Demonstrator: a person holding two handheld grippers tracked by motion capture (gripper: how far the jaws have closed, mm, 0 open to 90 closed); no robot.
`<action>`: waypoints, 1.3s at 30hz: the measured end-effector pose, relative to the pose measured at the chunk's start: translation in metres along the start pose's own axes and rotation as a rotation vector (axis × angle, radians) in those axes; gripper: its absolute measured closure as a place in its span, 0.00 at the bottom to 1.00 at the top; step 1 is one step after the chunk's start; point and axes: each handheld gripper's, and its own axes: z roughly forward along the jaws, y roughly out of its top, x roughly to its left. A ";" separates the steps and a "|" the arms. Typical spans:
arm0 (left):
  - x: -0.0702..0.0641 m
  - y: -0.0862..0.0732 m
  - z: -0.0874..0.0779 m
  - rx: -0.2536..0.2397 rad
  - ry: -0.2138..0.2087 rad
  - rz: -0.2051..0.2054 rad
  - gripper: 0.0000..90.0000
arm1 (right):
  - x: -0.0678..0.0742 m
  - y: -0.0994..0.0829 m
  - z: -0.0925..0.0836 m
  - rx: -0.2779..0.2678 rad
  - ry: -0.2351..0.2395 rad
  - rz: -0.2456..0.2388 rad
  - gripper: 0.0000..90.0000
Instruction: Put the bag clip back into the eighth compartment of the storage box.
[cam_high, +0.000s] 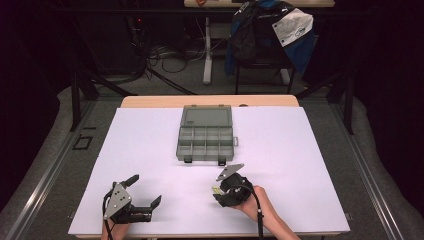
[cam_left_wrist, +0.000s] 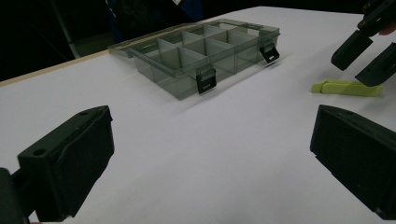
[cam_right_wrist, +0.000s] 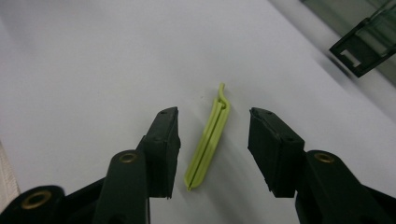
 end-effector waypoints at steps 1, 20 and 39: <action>0.000 0.000 0.000 0.000 -0.001 0.001 0.00 | 0.000 0.000 0.002 0.010 0.010 0.005 0.62; -0.001 0.000 0.000 -0.001 -0.009 0.001 0.00 | 0.002 -0.002 0.012 0.050 -0.006 0.051 0.78; -0.002 0.000 0.004 0.019 -0.017 0.006 0.00 | 0.002 -0.008 0.014 0.019 -0.030 0.061 0.87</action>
